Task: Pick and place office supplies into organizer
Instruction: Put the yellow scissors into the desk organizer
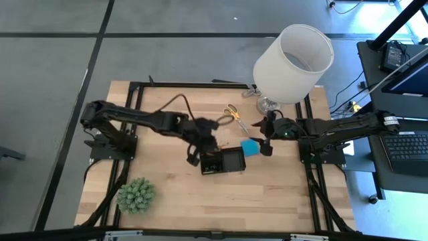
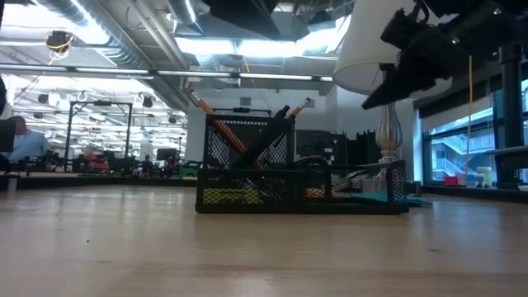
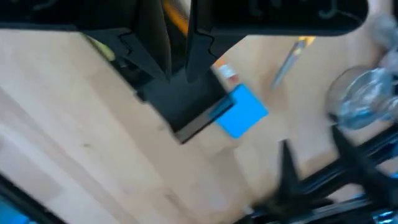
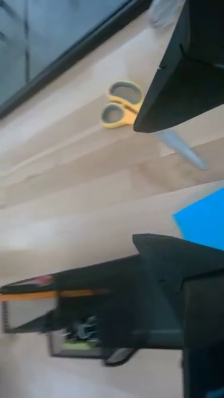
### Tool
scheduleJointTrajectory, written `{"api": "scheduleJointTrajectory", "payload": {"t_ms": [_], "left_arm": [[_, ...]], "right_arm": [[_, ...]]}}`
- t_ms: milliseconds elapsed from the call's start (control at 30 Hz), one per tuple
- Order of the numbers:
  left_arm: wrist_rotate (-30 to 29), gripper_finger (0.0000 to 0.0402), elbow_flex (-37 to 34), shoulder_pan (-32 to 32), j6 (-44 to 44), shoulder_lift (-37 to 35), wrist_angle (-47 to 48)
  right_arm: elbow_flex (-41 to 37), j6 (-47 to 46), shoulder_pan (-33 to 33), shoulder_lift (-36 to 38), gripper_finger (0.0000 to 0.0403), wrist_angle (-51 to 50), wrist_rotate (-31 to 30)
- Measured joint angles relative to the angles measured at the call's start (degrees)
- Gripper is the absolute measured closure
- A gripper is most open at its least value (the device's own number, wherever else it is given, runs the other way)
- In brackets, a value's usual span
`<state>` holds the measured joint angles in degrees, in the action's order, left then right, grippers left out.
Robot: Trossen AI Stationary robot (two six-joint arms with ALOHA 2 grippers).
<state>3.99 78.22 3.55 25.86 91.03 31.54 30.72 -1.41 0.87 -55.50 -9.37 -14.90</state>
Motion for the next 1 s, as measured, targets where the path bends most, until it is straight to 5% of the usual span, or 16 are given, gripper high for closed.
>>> {"api": "scheduleJointTrajectory", "payload": {"t_ms": [233, 433, 600, 1000], "left_arm": [[2.3, 0.0357, 0.0, -9.4, 1.5, -0.5, 2.1], [18.4, 0.0359, 0.0, -19.1, 2.9, -0.6, 2.0], [24.4, 0.0368, -3.5, -25.7, 3.0, -0.7, -1.8], [33.0, 0.0372, -22.5, -37.0, 0.3, -4.4, -31.6]], "right_arm": [[0.8, -1.5, -0.1, -4.7, 0.0122, 5.4, 0.0], [7.4, -5.7, -3.3, -10.3, 0.0122, 0.8, 0.0], [13.7, -7.4, -7.4, -15.5, 0.0122, -8.6, 0.0], [23.2, -10.3, -14.9, -27.5, 0.0122, -16.1, 4.5]]}}
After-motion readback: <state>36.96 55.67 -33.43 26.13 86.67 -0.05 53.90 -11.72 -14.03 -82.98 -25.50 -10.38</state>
